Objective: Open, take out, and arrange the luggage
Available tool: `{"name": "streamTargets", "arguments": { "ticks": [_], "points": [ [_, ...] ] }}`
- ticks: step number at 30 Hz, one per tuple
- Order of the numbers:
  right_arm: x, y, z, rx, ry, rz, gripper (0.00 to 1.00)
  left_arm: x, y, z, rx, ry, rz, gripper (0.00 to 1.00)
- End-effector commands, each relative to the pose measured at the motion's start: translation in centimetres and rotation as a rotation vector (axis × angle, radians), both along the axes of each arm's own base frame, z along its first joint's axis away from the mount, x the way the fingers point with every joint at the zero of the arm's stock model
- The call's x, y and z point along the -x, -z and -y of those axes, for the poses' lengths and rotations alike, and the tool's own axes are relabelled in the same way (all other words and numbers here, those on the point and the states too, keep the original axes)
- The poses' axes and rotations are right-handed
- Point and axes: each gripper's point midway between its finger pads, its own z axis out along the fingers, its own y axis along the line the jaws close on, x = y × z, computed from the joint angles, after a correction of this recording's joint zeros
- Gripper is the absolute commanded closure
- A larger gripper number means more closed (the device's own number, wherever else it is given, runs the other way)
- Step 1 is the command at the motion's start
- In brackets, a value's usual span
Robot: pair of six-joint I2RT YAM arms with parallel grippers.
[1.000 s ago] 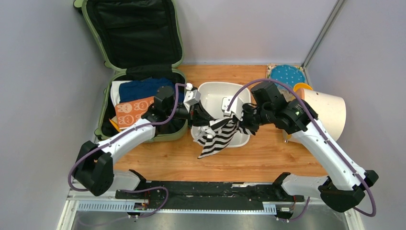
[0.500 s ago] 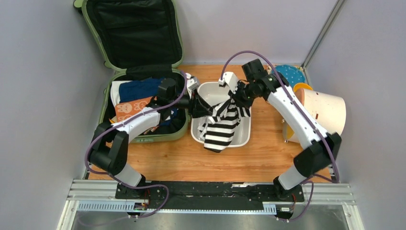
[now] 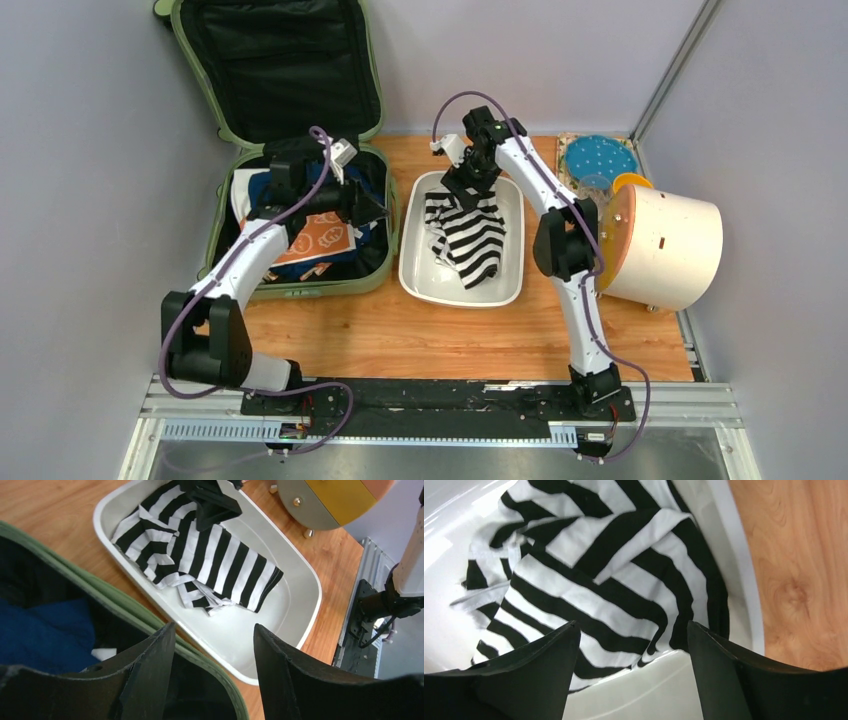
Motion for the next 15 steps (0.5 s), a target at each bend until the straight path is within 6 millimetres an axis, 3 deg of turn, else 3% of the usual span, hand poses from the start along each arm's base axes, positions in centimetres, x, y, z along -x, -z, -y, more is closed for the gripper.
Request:
{"name": "streamTargets", "arguments": {
  "ticks": [1,3,5,6,7,10,15],
  "points": [
    [1.2,-6.9,0.6,-0.051,0.023,0.105,0.18,0.5,-2.3,-2.8,-0.012,-0.055,0.068,0.34],
    [3.0,-7.1,1.1,-0.063,0.008,0.095,0.19,0.4,-2.9,-3.9,-0.055,-0.055,0.085,0.34],
    [5.4,-6.7,1.2,-0.079,-0.018,0.047,0.24,0.9,-1.8,-5.5,-0.137,-0.051,0.048,0.34],
    [6.4,-6.2,1.4,-0.08,-0.019,0.011,0.26,0.4,-2.3,-6.0,-0.165,-0.049,0.053,0.34],
    [7.3,-5.8,1.4,-0.092,-0.023,-0.023,0.33,0.3,-2.1,-6.6,-0.201,-0.055,0.048,0.35],
    [10.5,-3.6,1.5,-0.099,-0.014,-0.171,0.47,0.4,-0.2,-8.9,-0.369,-0.057,0.041,0.35],
    [12.7,0.2,0.7,-0.117,0.028,-0.348,0.52,-0.4,3.2,-13.2,-0.642,-0.022,0.068,0.35]
  ]
}}
